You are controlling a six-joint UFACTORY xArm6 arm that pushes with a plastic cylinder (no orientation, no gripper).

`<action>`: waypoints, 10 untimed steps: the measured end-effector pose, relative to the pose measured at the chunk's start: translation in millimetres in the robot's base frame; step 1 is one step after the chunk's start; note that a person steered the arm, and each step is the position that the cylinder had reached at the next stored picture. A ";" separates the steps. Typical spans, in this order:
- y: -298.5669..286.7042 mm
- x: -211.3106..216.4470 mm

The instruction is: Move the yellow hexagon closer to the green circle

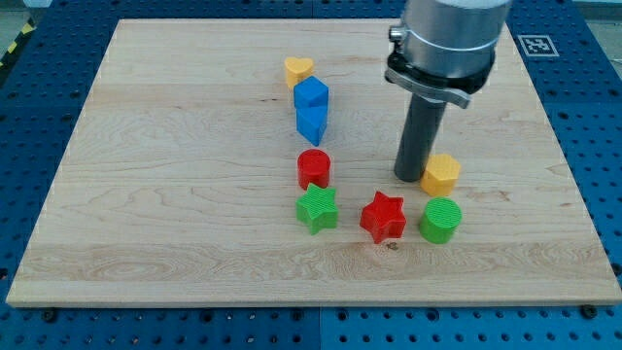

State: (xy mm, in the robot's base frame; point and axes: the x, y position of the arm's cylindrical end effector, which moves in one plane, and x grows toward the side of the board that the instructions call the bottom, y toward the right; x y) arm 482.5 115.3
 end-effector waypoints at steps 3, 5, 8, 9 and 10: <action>21.4 -28.5; 54.4 -24.4; 64.3 -14.3; 55.0 -24.4; 52.8 -28.2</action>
